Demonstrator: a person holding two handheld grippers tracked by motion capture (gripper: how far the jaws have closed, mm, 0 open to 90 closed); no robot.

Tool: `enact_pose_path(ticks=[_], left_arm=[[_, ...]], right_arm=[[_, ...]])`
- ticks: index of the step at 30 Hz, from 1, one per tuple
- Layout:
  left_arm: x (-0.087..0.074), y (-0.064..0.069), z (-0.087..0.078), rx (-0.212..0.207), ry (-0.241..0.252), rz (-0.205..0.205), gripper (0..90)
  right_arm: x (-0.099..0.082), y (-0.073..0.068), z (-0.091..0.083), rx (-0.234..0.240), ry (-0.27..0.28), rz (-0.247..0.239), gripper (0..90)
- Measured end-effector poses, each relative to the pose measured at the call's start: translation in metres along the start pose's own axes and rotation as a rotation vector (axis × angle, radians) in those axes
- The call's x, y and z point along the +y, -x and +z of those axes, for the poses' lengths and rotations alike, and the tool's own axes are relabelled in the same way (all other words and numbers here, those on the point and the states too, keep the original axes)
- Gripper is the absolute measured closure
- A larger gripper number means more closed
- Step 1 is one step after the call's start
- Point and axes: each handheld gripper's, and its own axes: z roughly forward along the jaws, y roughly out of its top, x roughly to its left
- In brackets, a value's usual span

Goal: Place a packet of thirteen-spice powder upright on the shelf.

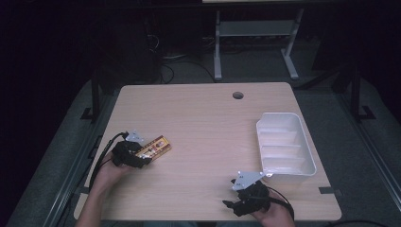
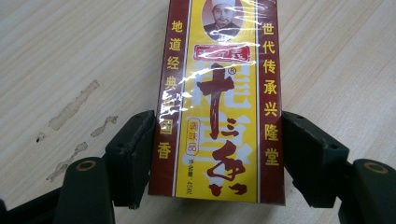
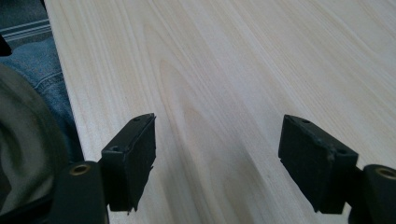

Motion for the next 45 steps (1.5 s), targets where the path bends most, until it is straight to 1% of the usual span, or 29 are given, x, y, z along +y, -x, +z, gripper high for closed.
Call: enact_pose_path(ticks=[4, 12, 28, 36, 38, 40, 42, 43, 45], left_arm=[[-0.0001, 0.0002, 0.0004, 0.001, -0.002, 0.001, 30.4], [-0.0011, -0.0002, 0.0013, -0.002, 0.004, -0.009, 29.8], [-0.0018, 0.0005, 0.0020, 0.004, 0.002, -0.004, 30.6], [-0.0015, 0.0018, 0.0011, 0.019, 0.002, -0.009, 31.7], [-0.0014, 0.0023, -0.0005, 0.036, 0.000, -0.006, 32.1], [-0.0014, 0.0025, -0.0010, 0.044, 0.002, -0.009, 32.4], [-0.0018, 0.0020, -0.0023, 0.047, 0.006, -0.016, 32.4], [-0.0021, 0.0019, -0.0038, 0.048, 0.018, -0.023, 32.5], [-0.0022, 0.0019, -0.0045, 0.044, 0.027, -0.027, 32.5]], right_arm=[[0.0001, -0.0002, 0.0001, 0.001, -0.002, 0.000, 26.9], [0.0002, -0.0002, 0.0005, 0.002, -0.003, -0.003, 26.9], [0.0002, -0.0002, 0.0001, 0.001, -0.002, -0.002, 26.9], [0.0007, -0.0004, -0.0002, 0.003, -0.002, -0.002, 27.0], [0.0007, 0.0000, -0.0004, 0.002, -0.001, -0.001, 26.9], [0.0006, 0.0005, -0.0011, 0.001, 0.002, -0.001, 27.0], [0.0006, 0.0003, -0.0020, -0.004, 0.005, -0.002, 27.0], [0.0007, 0.0001, -0.0023, -0.005, 0.005, -0.001, 27.0], [0.0007, 0.0000, -0.0025, -0.006, 0.006, -0.003, 27.0]])
